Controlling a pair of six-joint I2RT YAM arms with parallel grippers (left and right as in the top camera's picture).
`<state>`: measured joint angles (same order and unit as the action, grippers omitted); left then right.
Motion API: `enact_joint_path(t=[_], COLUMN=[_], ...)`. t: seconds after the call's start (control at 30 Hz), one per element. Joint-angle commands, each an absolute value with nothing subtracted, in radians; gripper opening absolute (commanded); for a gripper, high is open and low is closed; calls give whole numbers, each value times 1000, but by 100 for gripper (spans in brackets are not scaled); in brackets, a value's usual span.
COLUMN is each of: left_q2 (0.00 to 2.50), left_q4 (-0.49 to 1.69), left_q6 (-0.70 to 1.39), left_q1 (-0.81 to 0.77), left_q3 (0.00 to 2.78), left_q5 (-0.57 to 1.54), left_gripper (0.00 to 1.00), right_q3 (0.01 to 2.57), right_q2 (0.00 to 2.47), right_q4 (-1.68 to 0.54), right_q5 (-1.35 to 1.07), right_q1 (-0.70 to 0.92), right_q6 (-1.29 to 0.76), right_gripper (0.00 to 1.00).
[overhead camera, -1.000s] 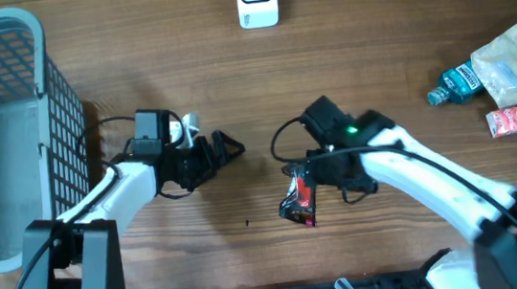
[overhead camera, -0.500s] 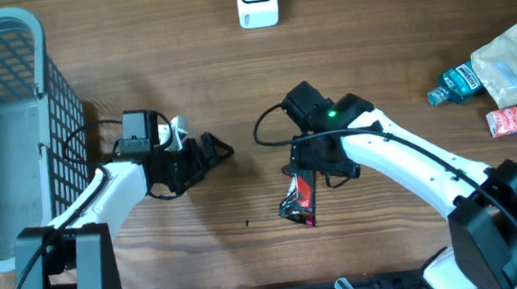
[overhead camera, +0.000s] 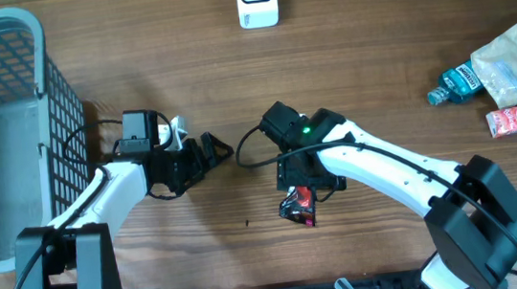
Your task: Scan the item barcode
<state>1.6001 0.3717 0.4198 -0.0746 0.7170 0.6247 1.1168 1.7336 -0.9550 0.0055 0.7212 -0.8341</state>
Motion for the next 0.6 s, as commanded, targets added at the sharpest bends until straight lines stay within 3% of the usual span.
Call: enact_joint_path(t=[0.0, 0.43, 0.57], left_q2=[1616, 1616, 1616], left_q4=[395, 403, 402], left_q6=[396, 396, 396], left_q1=[-64, -64, -64], left_q3=[699, 699, 699], left_q5=[528, 525, 525], left_gripper=[100, 100, 100], right_q3=[1082, 996, 970], right_q2=[1744, 1745, 1745], right_q4=[-939, -841, -818], right_q5=[29, -1, -1], right_q1=[723, 723, 723], right_q6=[-854, -853, -862], right_gripper=[77, 73, 59])
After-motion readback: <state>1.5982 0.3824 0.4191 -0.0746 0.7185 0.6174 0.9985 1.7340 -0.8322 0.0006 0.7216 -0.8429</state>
